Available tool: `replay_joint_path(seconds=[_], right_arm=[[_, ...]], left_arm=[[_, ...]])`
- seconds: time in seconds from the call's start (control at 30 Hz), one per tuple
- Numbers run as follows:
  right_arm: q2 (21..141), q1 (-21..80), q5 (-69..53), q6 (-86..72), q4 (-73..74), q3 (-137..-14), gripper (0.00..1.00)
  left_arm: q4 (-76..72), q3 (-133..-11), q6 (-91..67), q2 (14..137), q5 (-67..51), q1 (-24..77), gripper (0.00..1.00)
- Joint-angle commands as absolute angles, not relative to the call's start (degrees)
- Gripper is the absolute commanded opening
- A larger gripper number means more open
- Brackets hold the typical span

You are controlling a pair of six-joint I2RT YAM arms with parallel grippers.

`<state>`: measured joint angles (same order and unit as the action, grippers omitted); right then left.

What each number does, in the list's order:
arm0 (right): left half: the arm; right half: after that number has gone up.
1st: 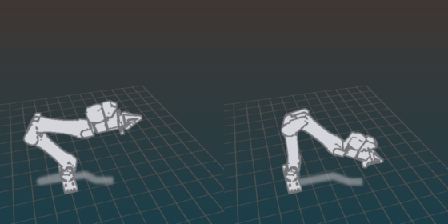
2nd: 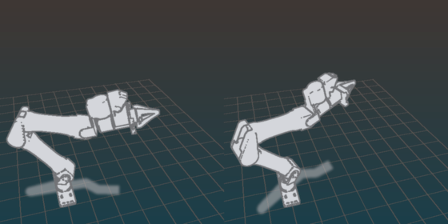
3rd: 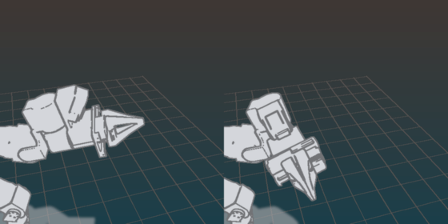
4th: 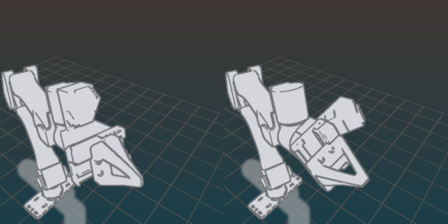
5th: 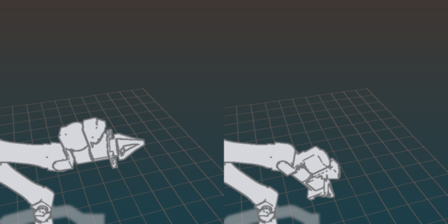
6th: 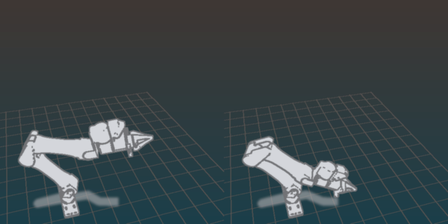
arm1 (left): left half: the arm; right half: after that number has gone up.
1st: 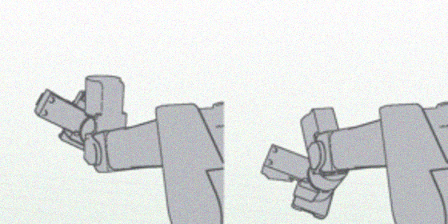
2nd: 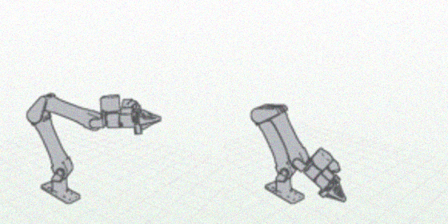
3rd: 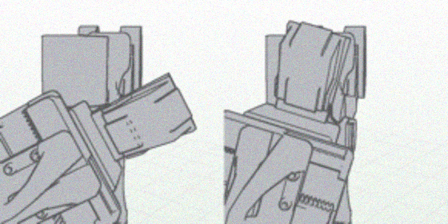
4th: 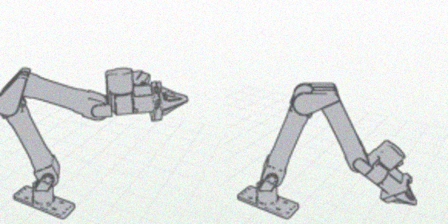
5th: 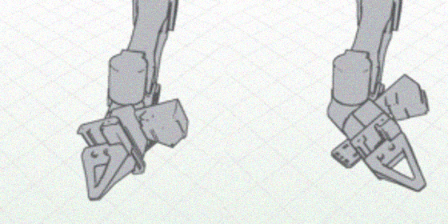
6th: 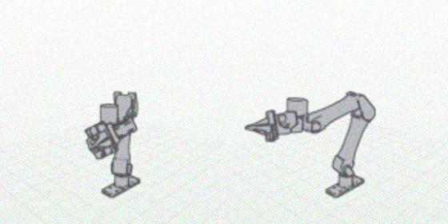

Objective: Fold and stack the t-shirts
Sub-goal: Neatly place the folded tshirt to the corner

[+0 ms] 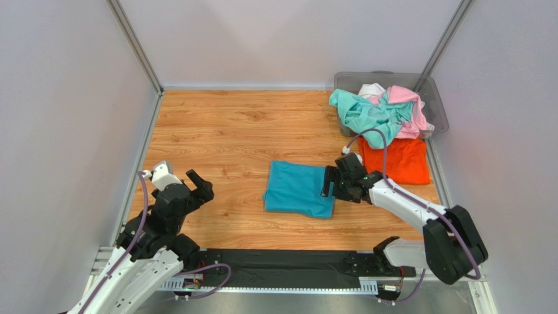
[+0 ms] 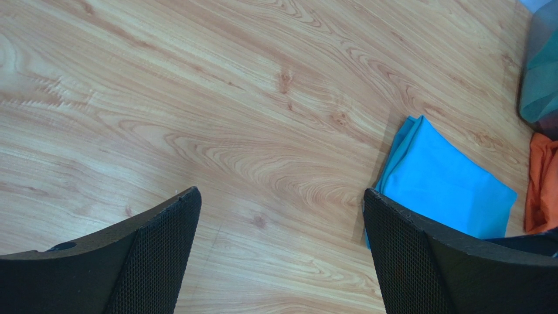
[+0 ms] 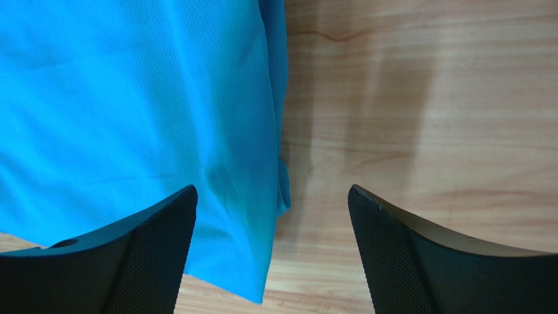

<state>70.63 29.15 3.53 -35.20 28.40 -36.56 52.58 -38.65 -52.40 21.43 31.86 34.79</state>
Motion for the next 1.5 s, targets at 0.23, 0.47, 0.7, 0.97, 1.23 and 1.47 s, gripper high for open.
replay_joint_path(seconds=[0.23, 0.47, 0.7, 0.97, 1.23, 1.47], right_arm=[[83.4, 33.9, 5.8, -33.5, 21.6, -43.2, 0.70], [88.7, 36.7, 9.6, -33.0, 21.9, -45.4, 0.26], [85.5, 36.2, 17.5, -26.0, 26.5, -47.5, 0.00], [81.6, 30.0, 25.3, -19.0, 34.7, -52.4, 0.00], [85.9, 22.0, 31.5, -14.2, 40.7, -59.7, 0.00], [89.4, 16.7, 36.1, -10.8, 43.7, -66.3, 0.00]], left_arm=[[52.8, -38.3, -53.5, 20.7, 32.5, 34.8, 1.00], [52.9, -38.3, -53.7, 20.5, 32.7, 34.9, 1.00], [53.1, -38.0, -54.0, 20.0, 33.7, 34.9, 1.00], [54.0, -38.1, -54.8, 19.1, 34.8, 34.9, 1.00], [54.5, -38.1, -55.5, 18.2, 35.8, 34.9, 1.00], [55.1, -38.1, -55.9, 17.1, 36.4, 34.9, 1.00]])
